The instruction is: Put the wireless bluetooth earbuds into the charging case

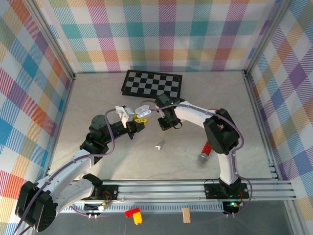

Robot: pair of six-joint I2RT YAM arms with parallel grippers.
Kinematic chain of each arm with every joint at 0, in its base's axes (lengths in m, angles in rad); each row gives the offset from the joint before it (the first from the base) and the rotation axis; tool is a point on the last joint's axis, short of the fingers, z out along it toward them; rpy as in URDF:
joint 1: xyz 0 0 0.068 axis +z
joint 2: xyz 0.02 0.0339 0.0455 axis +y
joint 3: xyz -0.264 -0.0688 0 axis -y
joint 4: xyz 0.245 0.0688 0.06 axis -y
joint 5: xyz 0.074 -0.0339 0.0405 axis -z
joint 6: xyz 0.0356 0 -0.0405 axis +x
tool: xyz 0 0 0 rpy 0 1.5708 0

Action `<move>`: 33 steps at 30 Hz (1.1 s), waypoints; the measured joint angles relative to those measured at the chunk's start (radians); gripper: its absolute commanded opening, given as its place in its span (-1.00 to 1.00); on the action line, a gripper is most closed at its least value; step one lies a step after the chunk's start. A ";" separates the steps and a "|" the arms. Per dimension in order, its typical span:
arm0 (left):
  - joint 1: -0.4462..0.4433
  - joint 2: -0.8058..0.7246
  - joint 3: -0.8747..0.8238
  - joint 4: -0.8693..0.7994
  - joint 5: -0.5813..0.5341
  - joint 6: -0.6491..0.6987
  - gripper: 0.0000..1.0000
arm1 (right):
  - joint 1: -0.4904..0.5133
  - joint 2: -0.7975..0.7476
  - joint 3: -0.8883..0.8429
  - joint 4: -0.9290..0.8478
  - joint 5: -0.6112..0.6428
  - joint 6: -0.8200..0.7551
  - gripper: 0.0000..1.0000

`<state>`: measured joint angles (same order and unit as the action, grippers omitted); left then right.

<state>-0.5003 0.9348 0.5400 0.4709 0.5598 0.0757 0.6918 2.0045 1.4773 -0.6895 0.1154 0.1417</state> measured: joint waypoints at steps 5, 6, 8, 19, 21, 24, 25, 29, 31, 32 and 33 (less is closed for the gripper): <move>0.000 -0.004 0.000 0.000 0.004 0.000 -1.00 | -0.060 -0.056 -0.032 0.059 -0.092 0.031 -0.15; 0.000 -0.004 0.000 0.000 0.006 0.000 -1.00 | -0.072 -0.056 -0.032 0.073 -0.111 0.031 -0.13; 0.000 -0.005 0.000 0.000 0.007 0.000 -1.00 | -0.095 -0.051 -0.031 0.092 -0.148 0.027 -0.07; 0.000 -0.005 0.000 0.000 0.021 0.000 -1.00 | -0.122 0.136 0.118 0.083 -0.297 -0.021 -0.03; 0.000 -0.005 0.000 0.000 0.024 0.000 -1.00 | -0.122 0.149 0.119 0.081 -0.315 -0.024 -0.04; 0.000 -0.005 0.000 0.000 0.027 0.000 -1.00 | -0.125 0.153 0.119 0.080 -0.330 -0.027 -0.07; 0.000 -0.004 0.000 0.000 0.027 0.000 -1.00 | -0.127 0.153 0.117 0.081 -0.334 -0.026 -0.08; 0.000 0.003 0.000 0.000 0.028 0.000 -1.00 | -0.133 0.124 0.065 0.111 -0.344 -0.026 -0.09; 0.000 0.009 0.000 0.002 0.034 -0.001 -1.00 | -0.133 0.098 0.028 0.111 -0.345 -0.026 -0.09; 0.000 0.014 0.000 0.002 0.036 -0.002 -1.00 | -0.133 0.085 0.012 0.105 -0.345 -0.026 -0.09; 0.000 0.019 0.000 0.003 0.040 -0.004 -1.00 | -0.133 0.076 0.000 0.098 -0.345 -0.026 -0.09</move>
<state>-0.5003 0.9543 0.5400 0.4744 0.6003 0.0715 0.5591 2.0804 1.4773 -0.5911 -0.2295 0.1158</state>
